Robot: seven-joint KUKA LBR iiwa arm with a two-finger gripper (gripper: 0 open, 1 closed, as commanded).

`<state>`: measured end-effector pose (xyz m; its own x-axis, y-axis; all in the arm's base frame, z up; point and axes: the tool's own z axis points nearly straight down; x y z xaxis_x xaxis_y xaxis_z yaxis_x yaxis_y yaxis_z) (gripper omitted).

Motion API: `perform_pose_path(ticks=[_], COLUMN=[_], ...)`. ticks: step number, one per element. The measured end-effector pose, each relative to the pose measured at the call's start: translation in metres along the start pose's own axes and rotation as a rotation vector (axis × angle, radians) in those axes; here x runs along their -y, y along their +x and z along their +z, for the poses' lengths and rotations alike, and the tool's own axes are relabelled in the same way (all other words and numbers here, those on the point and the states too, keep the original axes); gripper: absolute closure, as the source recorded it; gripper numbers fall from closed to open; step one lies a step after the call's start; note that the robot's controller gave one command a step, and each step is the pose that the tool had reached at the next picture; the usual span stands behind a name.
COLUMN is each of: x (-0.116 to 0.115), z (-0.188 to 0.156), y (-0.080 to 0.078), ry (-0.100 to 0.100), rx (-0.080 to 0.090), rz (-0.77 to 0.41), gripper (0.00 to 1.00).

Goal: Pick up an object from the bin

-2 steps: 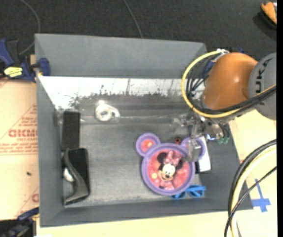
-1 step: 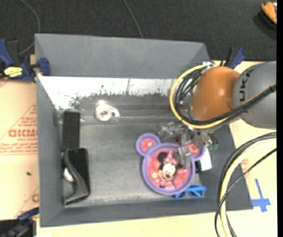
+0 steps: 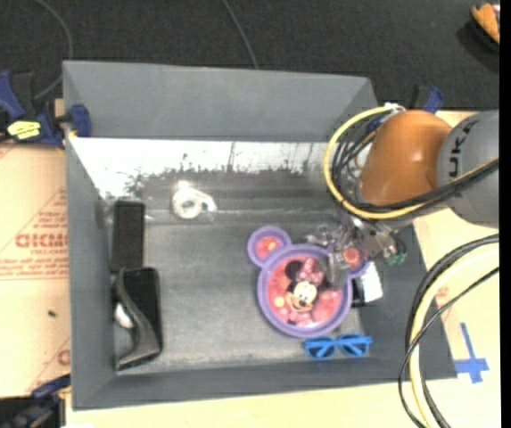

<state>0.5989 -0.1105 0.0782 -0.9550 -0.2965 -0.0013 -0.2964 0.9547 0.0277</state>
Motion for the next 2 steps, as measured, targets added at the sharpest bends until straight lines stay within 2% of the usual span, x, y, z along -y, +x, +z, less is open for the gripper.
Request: perform_pose_path(ticks=[2], x=[-0.0009], z=[-0.0020], y=[0.0002], ry=[-0.001], rx=[0.001], rz=[0.000], gripper=[1.00])
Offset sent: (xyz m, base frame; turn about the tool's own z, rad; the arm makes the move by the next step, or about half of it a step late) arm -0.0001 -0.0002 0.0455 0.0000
